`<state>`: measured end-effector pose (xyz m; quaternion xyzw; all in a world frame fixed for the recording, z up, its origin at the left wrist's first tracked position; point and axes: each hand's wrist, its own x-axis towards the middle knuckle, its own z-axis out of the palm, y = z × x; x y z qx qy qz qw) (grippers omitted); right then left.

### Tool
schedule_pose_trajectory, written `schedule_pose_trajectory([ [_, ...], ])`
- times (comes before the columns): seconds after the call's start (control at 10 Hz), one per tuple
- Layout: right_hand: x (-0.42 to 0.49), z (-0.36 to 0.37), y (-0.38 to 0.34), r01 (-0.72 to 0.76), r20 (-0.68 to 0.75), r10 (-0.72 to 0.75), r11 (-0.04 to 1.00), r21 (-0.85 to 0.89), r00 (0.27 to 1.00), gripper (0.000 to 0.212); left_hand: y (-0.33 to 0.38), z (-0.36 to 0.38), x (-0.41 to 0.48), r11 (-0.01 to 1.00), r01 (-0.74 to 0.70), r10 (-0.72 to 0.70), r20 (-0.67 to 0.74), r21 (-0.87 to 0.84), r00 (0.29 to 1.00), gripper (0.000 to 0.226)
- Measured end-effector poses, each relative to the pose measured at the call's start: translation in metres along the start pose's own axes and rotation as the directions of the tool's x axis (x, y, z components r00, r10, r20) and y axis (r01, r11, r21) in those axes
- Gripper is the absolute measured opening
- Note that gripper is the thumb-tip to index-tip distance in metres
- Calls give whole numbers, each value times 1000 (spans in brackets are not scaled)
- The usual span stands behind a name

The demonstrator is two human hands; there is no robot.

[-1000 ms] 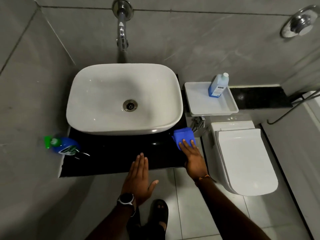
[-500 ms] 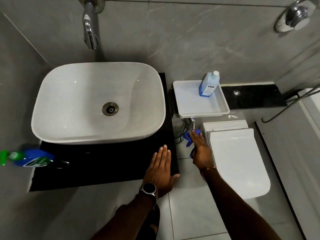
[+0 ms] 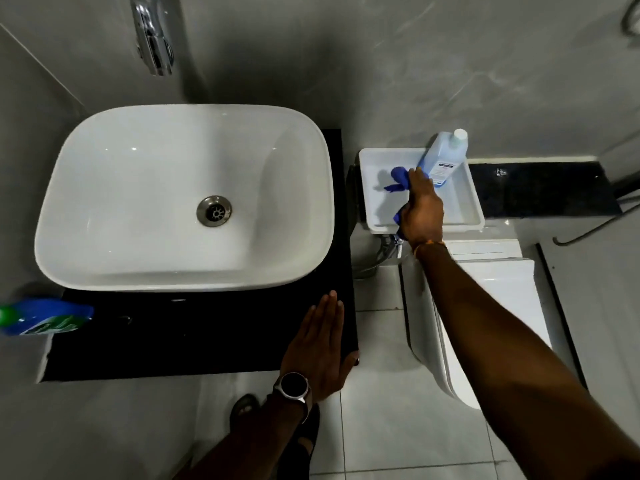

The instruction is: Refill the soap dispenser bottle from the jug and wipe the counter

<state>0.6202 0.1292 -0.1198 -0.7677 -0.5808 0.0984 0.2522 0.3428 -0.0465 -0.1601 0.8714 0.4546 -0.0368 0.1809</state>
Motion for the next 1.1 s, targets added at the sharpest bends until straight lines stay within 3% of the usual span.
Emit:
schedule_pose_trajectory([
  [0.1,32,4,-10,-153,-37,153,988,-7,988,42,1,0,0,1000,0,0,-1,-6,1000,85],
  [0.2,53,27,-4,-229,25,228,963,145,973,57,0,0,1,1000,-6,6,11,-6,1000,85],
  [0.4,77,67,-3,-238,-20,244,961,142,970,43,-1,3,1,1000,-2,2,3,-20,1000,85],
  [0.5,78,82,1,-236,114,231,971,37,966,32,-1,2,4,1000,-3,3,-1,0,1000,85],
  [0.6,82,94,21,-153,408,172,985,-80,897,46,-1,2,3,1000,-5,5,14,-4,1000,85],
  [0.8,79,99,33,-18,582,183,961,-278,792,59,-2,1,4,1000,-14,13,7,17,1000,84],
  [0.9,81,90,30,-28,581,163,972,-235,798,63,-2,0,5,1000,-11,11,-14,15,1000,84],
  [1.0,80,77,25,-82,444,120,991,-104,888,68,-4,4,6,1000,-12,12,-40,11,999,84],
  [1.1,70,52,16,-161,208,146,985,60,967,68,-4,6,4,1000,-14,13,-21,-1,1000,86],
])
